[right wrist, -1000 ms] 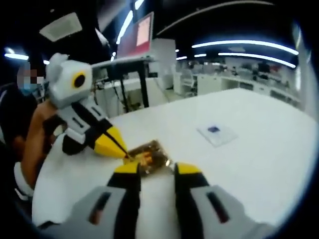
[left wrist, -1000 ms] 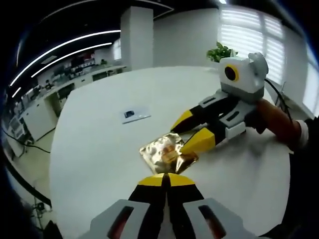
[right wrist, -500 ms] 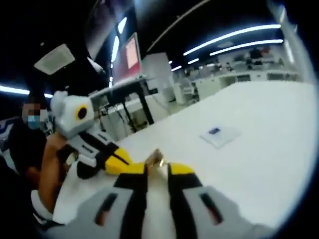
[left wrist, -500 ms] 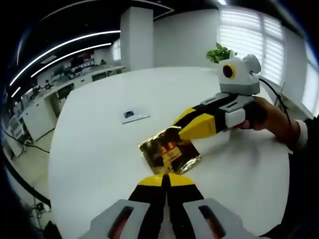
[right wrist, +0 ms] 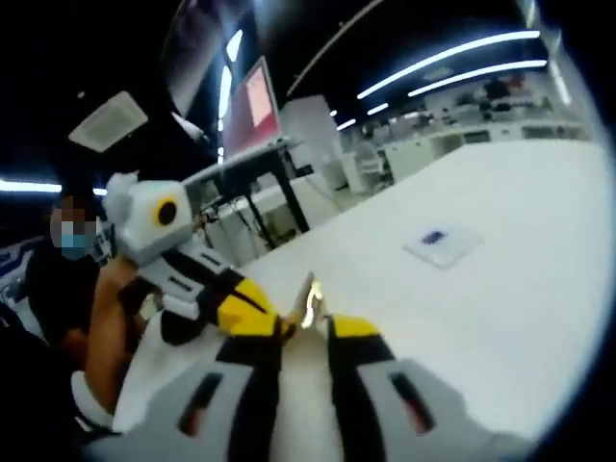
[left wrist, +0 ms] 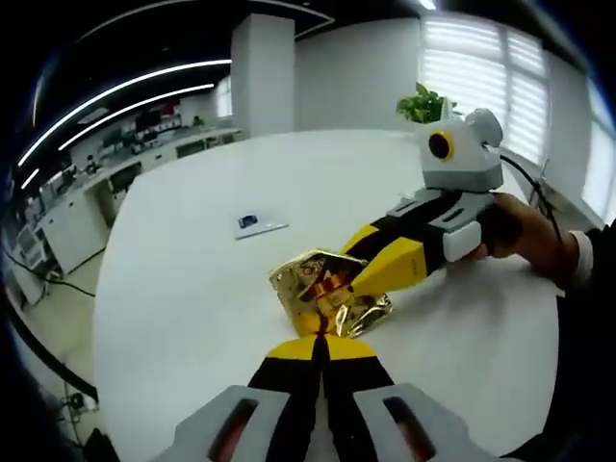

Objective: Arrange the skincare products in the storage area until every visible bottle or jar stands upright without overlapping.

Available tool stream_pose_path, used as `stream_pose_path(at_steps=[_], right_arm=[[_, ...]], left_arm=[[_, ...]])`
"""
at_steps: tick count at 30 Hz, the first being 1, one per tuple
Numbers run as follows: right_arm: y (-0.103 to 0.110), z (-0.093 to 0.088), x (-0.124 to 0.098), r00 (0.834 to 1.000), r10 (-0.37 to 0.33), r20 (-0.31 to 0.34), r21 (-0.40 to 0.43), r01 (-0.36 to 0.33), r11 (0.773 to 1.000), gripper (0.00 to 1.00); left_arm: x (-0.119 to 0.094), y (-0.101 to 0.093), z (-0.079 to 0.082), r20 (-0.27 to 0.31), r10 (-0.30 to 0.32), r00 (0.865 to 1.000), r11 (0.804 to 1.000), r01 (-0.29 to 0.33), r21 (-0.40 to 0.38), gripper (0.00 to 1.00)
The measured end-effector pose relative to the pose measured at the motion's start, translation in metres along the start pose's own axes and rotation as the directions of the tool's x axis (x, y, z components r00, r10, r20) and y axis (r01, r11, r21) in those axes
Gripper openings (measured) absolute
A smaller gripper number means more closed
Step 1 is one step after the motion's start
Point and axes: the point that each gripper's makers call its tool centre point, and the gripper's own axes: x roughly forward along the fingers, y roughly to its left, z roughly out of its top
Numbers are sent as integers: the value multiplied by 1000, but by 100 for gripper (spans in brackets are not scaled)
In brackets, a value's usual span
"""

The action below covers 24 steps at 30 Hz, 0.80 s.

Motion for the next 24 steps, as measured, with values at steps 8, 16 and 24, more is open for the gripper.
stream_pose_path(at_steps=[8,16,24], right_arm=[[2,-6,3,999,13,-31,3,-13,1000,20],[7,0,3,1000,28,1,-37,-28,999,11],[2,8,6,1000,31,7,-124,-29,992,0]], left_arm=[[0,0,0,3,-6,1000,1000,6,1,0],[0,-1,1,2,-19,1000,1000,19,-7,0],[-4,-5,7,26,-64,998,998,65,-12,0]])
